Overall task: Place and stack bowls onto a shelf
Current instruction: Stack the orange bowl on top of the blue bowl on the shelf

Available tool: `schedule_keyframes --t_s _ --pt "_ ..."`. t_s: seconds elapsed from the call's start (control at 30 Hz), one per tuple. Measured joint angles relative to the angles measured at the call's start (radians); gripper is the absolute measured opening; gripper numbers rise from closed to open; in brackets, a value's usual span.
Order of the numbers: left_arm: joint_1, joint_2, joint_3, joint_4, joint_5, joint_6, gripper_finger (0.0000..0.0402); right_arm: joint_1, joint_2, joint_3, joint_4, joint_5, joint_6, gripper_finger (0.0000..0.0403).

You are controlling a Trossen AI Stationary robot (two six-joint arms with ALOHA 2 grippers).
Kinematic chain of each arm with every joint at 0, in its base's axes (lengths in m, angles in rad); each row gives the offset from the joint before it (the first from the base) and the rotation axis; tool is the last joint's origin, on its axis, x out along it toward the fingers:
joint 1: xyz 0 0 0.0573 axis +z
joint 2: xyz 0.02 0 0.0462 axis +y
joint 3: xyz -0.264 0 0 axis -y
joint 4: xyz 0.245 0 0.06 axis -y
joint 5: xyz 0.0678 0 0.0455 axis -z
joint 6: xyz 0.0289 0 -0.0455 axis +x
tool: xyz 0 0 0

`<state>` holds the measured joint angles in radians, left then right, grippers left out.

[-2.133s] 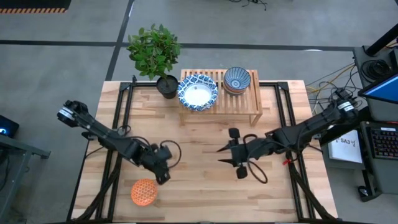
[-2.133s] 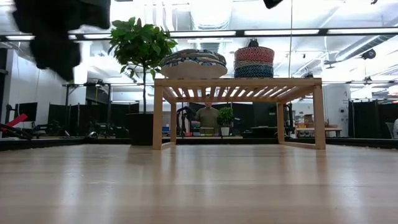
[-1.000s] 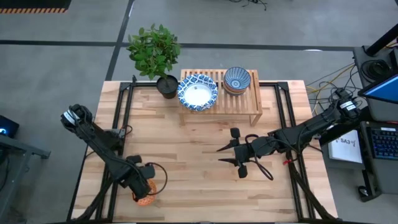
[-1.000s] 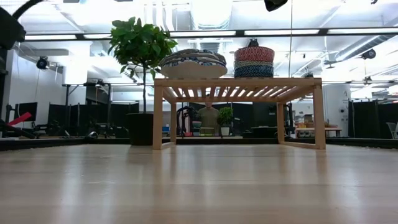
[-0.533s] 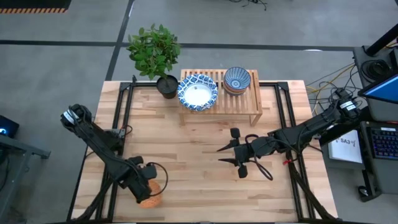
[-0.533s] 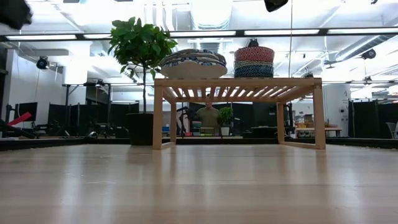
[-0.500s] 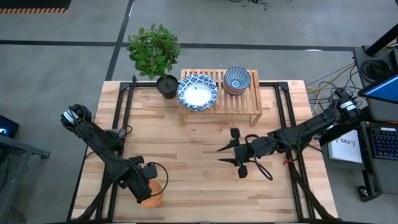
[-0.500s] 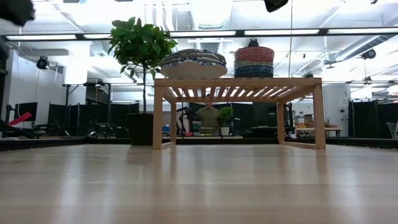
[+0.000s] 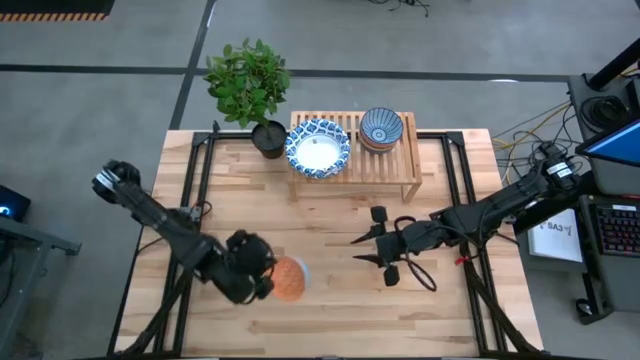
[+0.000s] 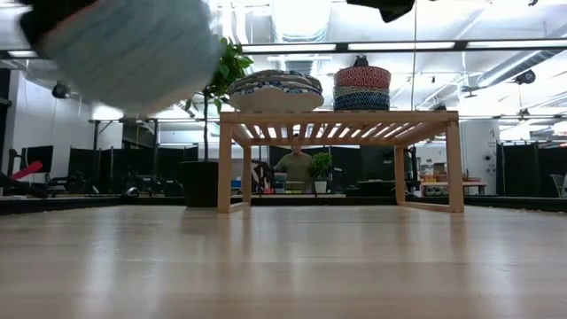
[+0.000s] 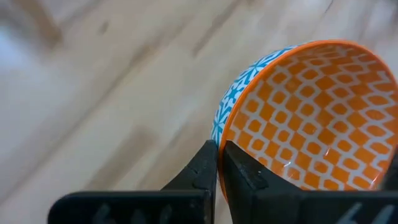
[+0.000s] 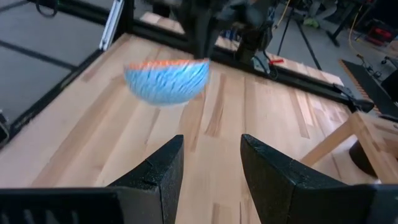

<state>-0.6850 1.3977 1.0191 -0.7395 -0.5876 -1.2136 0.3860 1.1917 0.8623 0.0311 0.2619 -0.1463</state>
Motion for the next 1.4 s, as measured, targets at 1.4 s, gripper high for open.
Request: schedule_keyframes --t_s 1.4 --pt "0.836 0.466 1.056 -0.056 0.296 1.079 0.0 0.051 -0.426 -0.014 -0.546 -0.064 0.004 0.0148"
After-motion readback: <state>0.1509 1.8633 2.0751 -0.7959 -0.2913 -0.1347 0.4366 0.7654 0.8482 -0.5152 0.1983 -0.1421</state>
